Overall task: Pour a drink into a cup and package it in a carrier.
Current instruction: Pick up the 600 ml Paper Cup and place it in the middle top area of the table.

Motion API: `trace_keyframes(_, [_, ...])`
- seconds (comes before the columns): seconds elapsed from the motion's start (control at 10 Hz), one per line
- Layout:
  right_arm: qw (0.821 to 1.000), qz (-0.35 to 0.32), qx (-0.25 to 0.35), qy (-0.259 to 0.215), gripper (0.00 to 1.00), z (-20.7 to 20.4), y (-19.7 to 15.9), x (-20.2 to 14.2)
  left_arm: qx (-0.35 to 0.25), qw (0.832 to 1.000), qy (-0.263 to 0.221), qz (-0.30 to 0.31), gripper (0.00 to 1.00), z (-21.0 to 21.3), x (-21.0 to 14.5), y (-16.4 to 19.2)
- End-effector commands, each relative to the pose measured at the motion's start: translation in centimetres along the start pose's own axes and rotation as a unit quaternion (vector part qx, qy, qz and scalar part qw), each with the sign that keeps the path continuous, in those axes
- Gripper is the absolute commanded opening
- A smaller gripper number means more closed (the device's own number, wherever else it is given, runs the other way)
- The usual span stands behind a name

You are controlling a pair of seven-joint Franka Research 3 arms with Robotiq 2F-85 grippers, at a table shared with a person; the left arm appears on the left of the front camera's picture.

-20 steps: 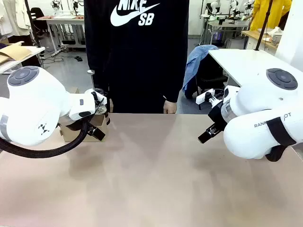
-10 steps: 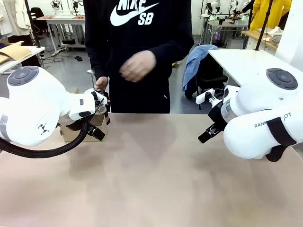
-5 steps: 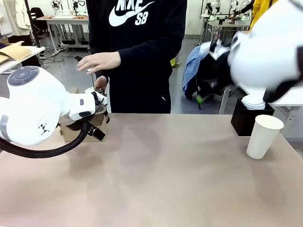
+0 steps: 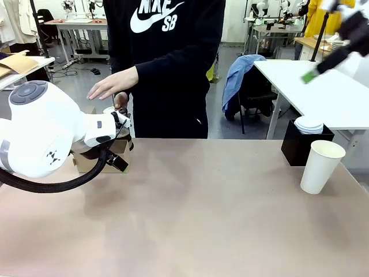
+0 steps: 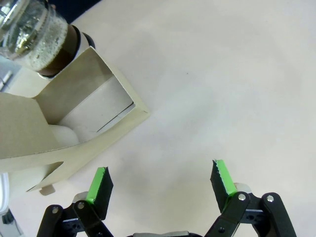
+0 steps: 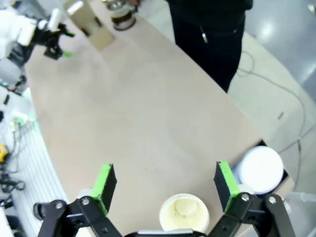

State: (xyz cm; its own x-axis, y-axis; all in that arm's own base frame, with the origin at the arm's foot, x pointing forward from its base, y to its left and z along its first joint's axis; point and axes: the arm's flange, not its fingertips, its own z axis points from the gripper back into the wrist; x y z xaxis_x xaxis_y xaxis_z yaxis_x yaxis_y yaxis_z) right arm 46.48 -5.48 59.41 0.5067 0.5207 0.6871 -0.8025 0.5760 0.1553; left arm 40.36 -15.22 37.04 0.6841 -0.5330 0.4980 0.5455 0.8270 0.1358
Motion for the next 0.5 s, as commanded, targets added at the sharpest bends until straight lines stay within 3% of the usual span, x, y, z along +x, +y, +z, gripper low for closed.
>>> trace_keyframes(0.0, [0.997, 0.020, 0.050, -0.060, 1.00, 2.4, -4.8, -7.1, 0.000, 1.000, 0.000, 0.000, 1.00, 0.0, 0.0, 0.0])
trace_keyframes(0.2, [0.990, 0.039, 0.053, -0.125, 1.00, 3.2, -6.7, -15.4, 0.000, 1.000, 0.000, 0.000, 1.00, 0.0, 0.0, 0.0])
trace_keyframes(0.4, [0.981, 0.067, 0.062, -0.172, 1.00, 2.4, -7.4, -21.0, 0.000, 1.000, 0.000, 0.000, 1.00, 0.0, 0.0, 0.0])
